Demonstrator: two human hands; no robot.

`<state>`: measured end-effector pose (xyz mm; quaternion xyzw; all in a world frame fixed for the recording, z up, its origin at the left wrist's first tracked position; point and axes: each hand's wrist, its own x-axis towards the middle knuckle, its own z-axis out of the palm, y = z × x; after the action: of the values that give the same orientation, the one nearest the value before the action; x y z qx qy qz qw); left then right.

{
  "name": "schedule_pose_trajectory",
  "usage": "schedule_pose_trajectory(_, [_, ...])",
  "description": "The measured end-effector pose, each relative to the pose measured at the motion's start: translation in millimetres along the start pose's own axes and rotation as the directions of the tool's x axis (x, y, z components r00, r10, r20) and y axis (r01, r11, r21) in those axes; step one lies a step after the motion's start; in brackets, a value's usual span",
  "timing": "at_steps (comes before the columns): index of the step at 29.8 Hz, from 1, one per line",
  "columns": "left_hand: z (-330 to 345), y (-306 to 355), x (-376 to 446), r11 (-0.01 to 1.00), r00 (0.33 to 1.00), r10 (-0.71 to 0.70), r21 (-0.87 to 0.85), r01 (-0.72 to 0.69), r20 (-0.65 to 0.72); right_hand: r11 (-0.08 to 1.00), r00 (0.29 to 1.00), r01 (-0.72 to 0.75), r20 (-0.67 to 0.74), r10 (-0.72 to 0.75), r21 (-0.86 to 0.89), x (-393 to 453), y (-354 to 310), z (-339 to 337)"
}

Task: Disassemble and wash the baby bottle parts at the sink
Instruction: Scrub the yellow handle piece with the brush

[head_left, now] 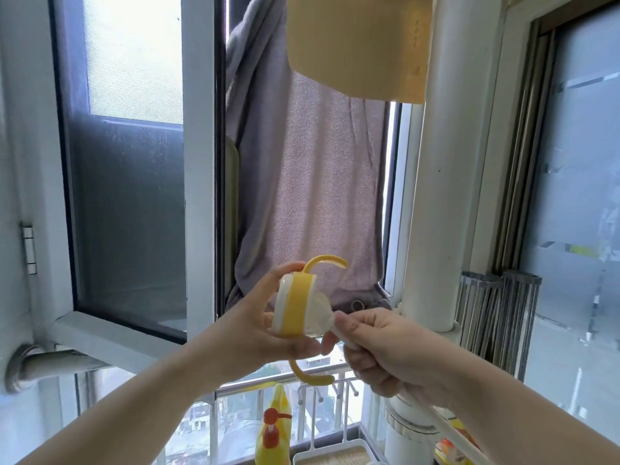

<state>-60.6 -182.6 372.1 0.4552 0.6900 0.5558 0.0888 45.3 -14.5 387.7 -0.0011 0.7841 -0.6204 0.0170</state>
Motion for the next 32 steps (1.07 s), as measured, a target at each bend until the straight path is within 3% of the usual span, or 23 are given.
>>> schedule_pose_trajectory(4, [0, 4, -1, 0.98, 0.997, -0.067, -0.187, 0.073, 0.041, 0.996, 1.0, 0.015, -0.007, -0.015, -0.091, 0, 1, 3])
schedule_pose_trajectory(6, [1, 6, -2, 0.946, 0.996, -0.071, -0.313, 0.083, 0.048, 0.948, 0.995, 0.048, -0.065, -0.072, -0.314, 0, 2, 3])
schedule_pose_trajectory(9, [4, 4, -2, 0.937, 0.992, -0.123, -0.33, 0.119, 0.008, 0.706, 0.941, 0.076, -0.182, -0.284, -0.704, 1, 9, -3])
schedule_pose_trajectory(11, [3, -1, -2, 0.964, 0.986, -0.16, -0.222, 0.147, -0.042, 0.6, 0.887, 0.028, -0.257, -0.383, -0.8, -2, 12, -12])
schedule_pose_trajectory(14, [2, -8, -1, 0.98, 0.969, -0.201, -0.034, 0.198, -0.144, 0.588, 0.855, 0.062, -0.261, -0.448, -0.806, -12, 15, -23])
schedule_pose_trajectory(18, [2, -12, 4, 0.984, 0.966, -0.177, -0.057, 0.169, -0.19, 0.578, 0.89, 0.12, -0.17, -0.423, -0.807, -21, 14, -24])
schedule_pose_trajectory(24, [2, -6, 7, 0.992, 0.956, -0.106, 0.043, 0.123, -0.275, 0.607, 0.893, 0.108, -0.191, -0.407, -0.787, -24, 4, -30])
schedule_pose_trajectory(28, [8, -13, 0, 0.976, 0.97, -0.057, 0.191, 0.103, -0.235, 0.692, 0.91, 0.136, -0.187, -0.37, -0.708, -23, -1, -27])
schedule_pose_trajectory(32, [25, -16, -3, 0.906, 0.987, 0.088, 0.423, -0.022, -0.137, 0.738, 0.903, 0.092, -0.255, -0.344, -0.668, -3, -5, -18])
